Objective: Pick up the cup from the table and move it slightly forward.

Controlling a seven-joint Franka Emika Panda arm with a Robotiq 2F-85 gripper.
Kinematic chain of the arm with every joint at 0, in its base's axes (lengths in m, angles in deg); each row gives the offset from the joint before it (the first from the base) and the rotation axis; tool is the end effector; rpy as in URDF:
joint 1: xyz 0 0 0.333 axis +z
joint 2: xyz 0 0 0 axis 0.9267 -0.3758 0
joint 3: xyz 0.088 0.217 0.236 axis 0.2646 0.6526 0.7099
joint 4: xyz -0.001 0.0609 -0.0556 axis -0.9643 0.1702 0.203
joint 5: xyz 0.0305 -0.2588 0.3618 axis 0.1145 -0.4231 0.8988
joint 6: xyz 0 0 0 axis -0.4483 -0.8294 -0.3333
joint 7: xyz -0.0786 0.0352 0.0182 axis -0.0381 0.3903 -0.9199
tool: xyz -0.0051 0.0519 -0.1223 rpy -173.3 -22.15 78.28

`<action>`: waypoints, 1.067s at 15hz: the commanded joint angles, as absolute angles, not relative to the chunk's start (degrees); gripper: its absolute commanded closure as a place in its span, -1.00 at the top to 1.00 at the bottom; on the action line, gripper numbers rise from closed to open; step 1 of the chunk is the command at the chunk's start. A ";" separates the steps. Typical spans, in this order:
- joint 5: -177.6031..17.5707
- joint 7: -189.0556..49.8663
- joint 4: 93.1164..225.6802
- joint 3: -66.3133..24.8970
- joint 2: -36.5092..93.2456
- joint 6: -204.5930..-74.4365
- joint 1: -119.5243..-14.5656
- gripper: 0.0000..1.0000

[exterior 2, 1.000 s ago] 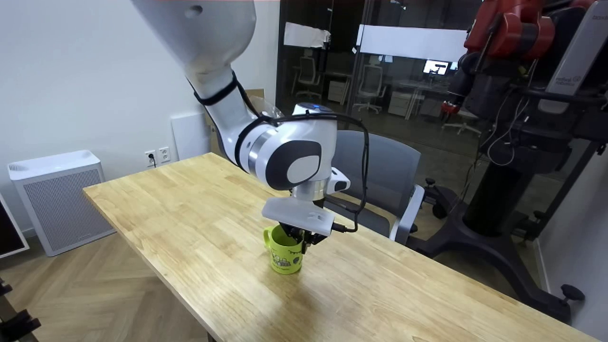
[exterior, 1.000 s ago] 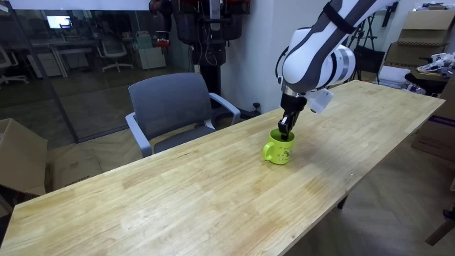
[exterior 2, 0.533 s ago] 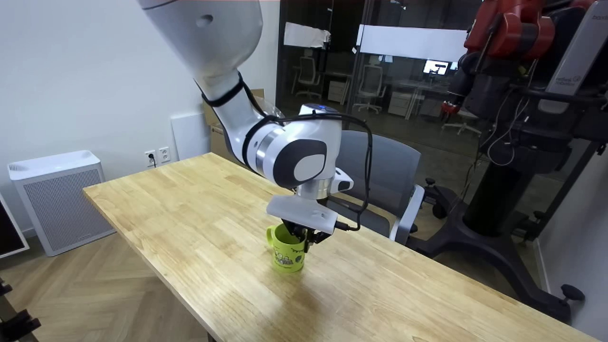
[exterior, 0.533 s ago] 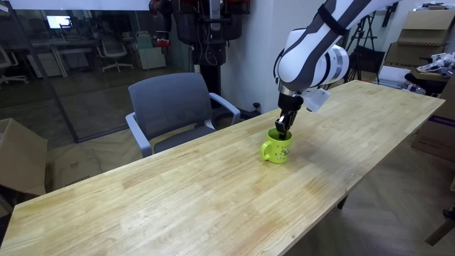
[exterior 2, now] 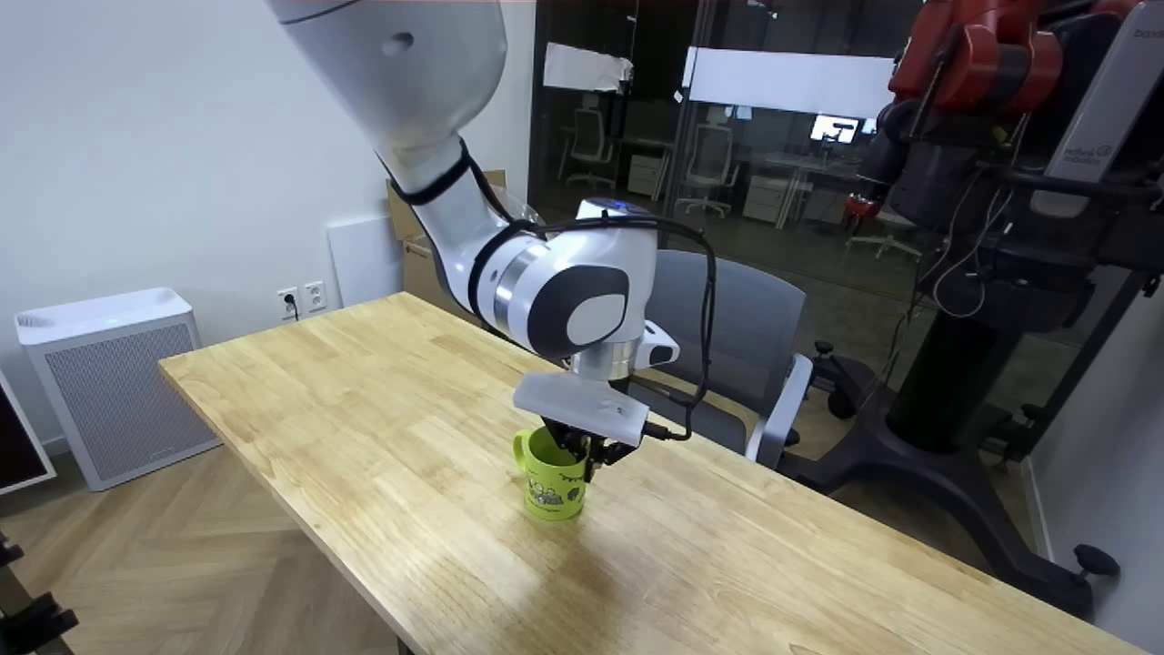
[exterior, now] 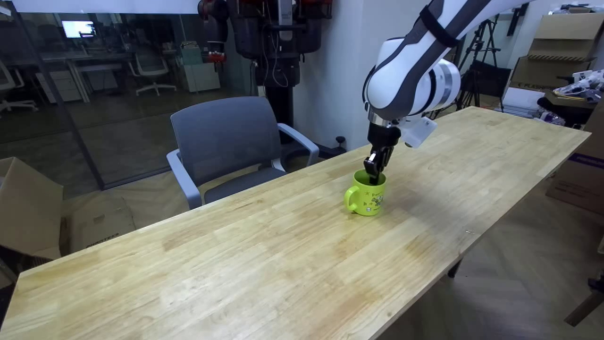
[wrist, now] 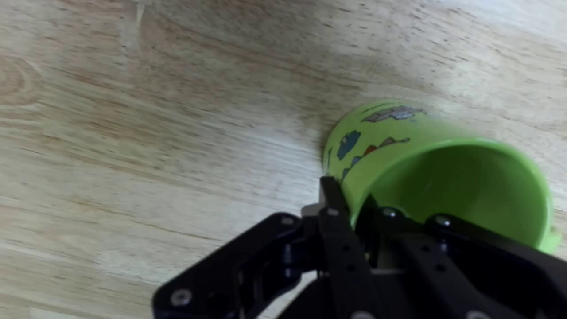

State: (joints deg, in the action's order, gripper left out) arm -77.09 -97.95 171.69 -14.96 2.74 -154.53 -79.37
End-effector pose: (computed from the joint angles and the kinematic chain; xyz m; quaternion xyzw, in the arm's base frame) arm 0.6775 -0.1153 0.0749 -0.9926 -0.1185 -0.0265 0.0029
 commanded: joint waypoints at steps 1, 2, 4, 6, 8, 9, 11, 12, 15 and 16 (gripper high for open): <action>-77.78 -97.47 171.54 -14.46 2.69 -154.38 -79.86 -0.81; -77.77 -97.46 171.52 -14.46 2.68 -154.37 -79.86 -0.81; -77.77 -97.45 171.50 -14.46 2.66 -154.36 -79.86 -0.81; -77.77 -97.44 171.49 -14.46 2.66 -154.34 -79.86 -0.81; -77.77 -97.44 171.47 -14.46 2.65 -154.34 -79.85 -0.95; -77.60 -97.74 171.53 -14.20 2.61 -154.59 -80.09 -0.95; -77.47 -97.86 171.62 -14.05 2.68 -154.70 -80.27 -0.95; -77.49 -97.82 171.68 -14.06 2.73 -154.67 -80.27 -0.95; -77.14 -97.97 172.00 -13.70 2.97 -154.83 -80.64 -0.31; -77.15 -97.89 172.18 -13.71 3.11 -154.97 -80.65 -0.29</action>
State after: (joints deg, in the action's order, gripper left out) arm -77.10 -98.07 171.66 -14.63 2.68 -154.62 -79.75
